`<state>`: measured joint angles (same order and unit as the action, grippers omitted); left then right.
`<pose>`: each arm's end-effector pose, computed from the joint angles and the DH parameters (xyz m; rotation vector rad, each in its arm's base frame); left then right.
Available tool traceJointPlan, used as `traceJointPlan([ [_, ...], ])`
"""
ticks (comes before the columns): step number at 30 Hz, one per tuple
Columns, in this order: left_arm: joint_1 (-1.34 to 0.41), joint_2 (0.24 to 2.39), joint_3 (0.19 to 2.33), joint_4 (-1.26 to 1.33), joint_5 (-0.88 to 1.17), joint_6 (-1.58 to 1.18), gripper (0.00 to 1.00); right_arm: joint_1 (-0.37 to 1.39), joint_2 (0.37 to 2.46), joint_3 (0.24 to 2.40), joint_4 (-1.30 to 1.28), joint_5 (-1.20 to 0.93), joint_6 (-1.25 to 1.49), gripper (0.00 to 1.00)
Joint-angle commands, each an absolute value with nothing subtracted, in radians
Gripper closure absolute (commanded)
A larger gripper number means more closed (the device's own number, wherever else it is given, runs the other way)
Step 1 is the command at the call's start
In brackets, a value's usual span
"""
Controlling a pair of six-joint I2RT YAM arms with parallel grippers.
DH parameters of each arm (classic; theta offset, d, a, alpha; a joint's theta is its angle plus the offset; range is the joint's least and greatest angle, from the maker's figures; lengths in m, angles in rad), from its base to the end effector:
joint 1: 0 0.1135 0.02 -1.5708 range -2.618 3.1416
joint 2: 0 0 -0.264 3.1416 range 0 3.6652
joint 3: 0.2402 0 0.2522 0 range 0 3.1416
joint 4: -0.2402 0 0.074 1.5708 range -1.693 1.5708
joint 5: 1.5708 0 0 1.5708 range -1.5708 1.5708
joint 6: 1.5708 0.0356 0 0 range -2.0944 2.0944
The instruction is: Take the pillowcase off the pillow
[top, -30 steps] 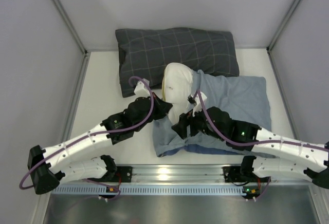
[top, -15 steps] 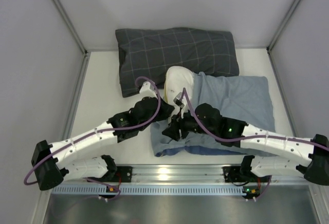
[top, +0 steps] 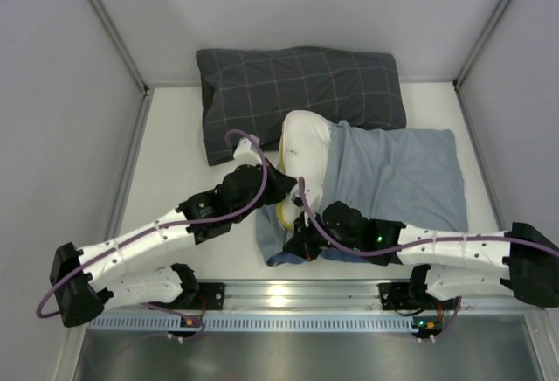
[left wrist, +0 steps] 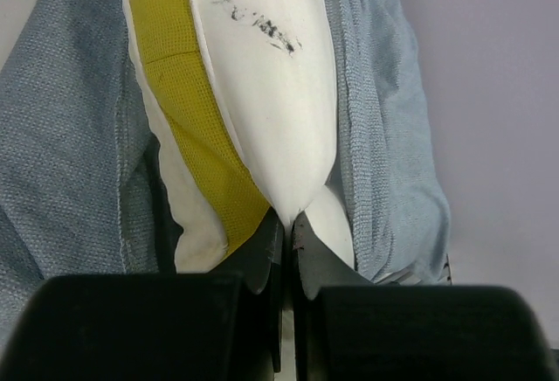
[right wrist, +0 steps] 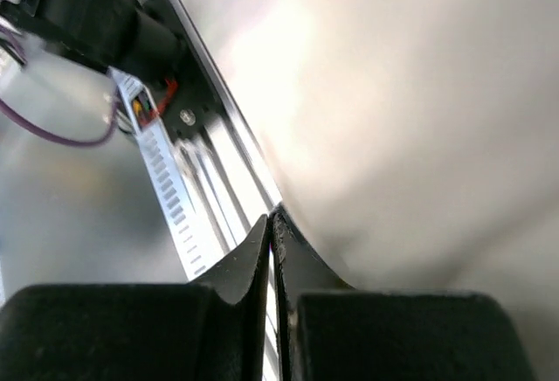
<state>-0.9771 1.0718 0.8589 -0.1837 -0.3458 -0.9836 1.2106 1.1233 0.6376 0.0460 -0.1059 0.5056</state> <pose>0.1470 -0.1963 0.3107 -0.2452 2.0523 -0.9351 0.0844 0.2347 0.2436 -0.8366 2.0579 1.1431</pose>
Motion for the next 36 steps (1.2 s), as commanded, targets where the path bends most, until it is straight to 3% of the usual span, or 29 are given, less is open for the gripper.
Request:
traceJointPlan([
  [1,-0.980,0.999,0.911,-0.058,-0.380,-1.017,1.00,1.235,1.103,0.548,0.164,-0.040,0.581,1.00],
  [6,-0.980,0.928,0.907,-0.087,-0.396,-1.011,1.00,1.239,1.011,0.402,0.132,0.102,0.656,1.00],
  [10,-0.980,0.887,0.910,-0.132,-0.385,-0.980,1.00,1.243,0.884,0.429,-0.047,0.156,0.649,1.00],
  [12,-0.980,0.874,0.901,-0.166,-0.373,-0.962,1.00,1.253,0.797,0.480,-0.173,0.156,0.632,0.76],
  [13,-0.979,0.861,0.891,-0.167,-0.368,-0.957,1.00,1.258,0.775,0.544,-0.213,0.152,0.620,0.55],
  [16,-0.979,0.839,0.855,-0.172,-0.353,-0.947,1.00,1.259,0.730,0.679,-0.340,0.163,0.601,0.40],
  [26,-0.980,0.761,0.870,-0.259,-0.353,-0.897,1.00,1.238,0.899,0.894,-0.491,0.265,0.558,0.27],
  [36,-0.980,0.620,0.896,-0.442,-0.445,-0.879,1.00,0.974,0.995,0.878,-0.531,0.230,0.515,0.27],
])
